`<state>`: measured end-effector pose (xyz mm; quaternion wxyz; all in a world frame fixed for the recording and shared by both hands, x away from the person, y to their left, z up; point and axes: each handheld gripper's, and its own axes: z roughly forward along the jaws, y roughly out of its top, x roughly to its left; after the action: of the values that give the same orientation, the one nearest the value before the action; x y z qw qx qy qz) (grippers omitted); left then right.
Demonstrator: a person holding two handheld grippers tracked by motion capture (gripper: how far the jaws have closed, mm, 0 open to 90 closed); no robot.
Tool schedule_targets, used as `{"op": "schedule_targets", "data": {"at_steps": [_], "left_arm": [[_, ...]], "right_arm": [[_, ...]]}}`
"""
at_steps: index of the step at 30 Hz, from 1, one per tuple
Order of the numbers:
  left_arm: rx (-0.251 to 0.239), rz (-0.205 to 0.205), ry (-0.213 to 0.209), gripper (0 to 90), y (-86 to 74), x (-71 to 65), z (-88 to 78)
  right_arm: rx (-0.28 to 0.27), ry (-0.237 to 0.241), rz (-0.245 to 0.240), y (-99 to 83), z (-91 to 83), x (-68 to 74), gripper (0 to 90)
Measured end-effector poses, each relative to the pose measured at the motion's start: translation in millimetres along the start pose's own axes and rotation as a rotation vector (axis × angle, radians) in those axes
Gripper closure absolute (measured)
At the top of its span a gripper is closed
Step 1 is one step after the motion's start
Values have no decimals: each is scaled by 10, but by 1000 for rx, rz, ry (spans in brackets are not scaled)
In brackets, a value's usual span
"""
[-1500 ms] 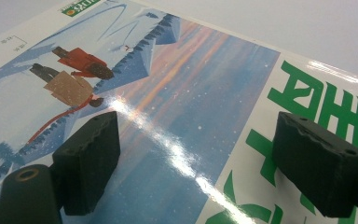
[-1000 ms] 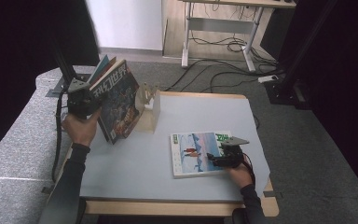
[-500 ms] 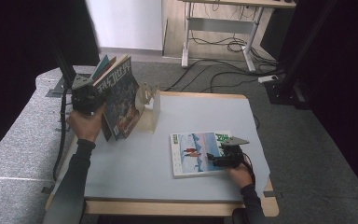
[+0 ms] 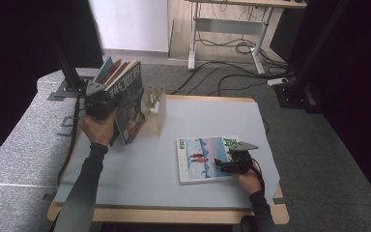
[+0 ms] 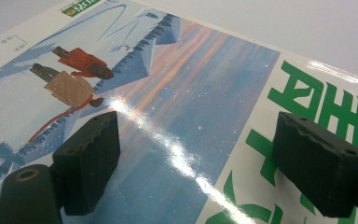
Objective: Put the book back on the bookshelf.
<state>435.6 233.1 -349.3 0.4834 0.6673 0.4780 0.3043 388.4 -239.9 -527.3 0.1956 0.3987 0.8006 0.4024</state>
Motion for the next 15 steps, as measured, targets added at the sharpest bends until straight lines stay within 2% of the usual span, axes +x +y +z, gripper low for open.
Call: {"op": "schedule_targets", "data": {"at_steps": [11, 15], "left_arm": [[21, 21, -9, 825, -141, -60, 203], [15, 29, -7, 822, -170, -57, 199]], "right_arm": [[-1, 1, 1, -1, 0, 0, 149], [-1, 2, -1, -1, -1, -2, 148]]}}
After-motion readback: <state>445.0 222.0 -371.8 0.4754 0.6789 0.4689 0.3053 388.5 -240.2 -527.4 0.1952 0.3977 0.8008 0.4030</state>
